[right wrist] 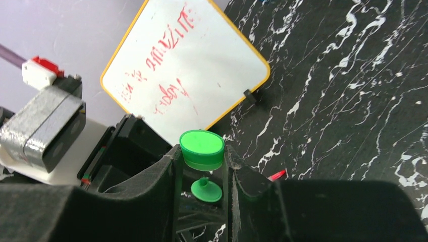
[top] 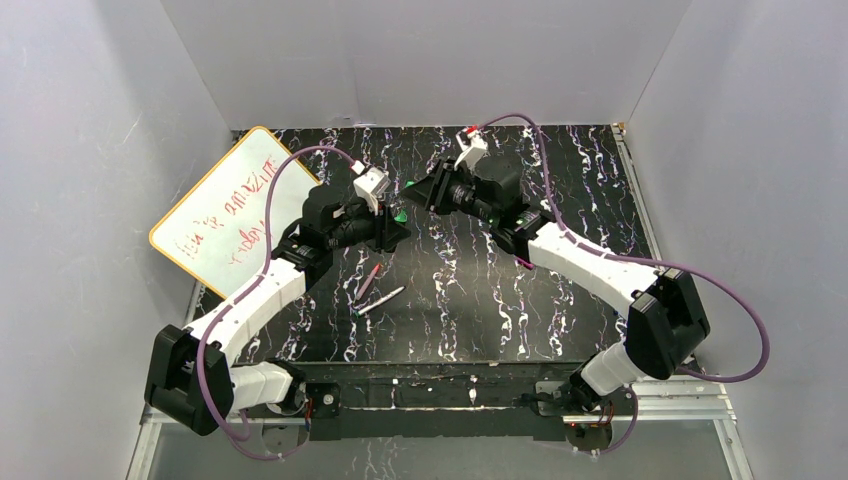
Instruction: Insert the pens into the pen caps
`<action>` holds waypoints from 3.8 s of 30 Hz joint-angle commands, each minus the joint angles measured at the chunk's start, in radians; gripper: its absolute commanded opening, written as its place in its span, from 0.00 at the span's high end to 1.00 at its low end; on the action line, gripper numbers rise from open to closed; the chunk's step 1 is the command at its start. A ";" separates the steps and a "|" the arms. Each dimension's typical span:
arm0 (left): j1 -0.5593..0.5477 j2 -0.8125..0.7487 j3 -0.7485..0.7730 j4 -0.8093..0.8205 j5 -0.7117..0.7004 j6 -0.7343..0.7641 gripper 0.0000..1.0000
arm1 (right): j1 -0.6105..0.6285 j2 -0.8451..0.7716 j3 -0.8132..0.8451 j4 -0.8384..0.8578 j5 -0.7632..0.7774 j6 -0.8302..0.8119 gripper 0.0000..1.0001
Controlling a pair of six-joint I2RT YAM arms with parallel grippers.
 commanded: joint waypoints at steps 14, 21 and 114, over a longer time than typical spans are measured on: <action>-0.006 -0.033 0.001 -0.014 -0.038 0.022 1.00 | 0.039 -0.004 0.020 -0.010 -0.048 -0.046 0.69; -0.006 -0.038 0.001 -0.014 -0.043 0.022 1.00 | 0.049 0.015 0.007 -0.008 -0.057 -0.047 0.69; 0.040 -0.032 -0.080 0.402 0.489 -0.234 1.00 | -0.144 -0.057 -0.217 0.849 -0.680 -0.123 0.38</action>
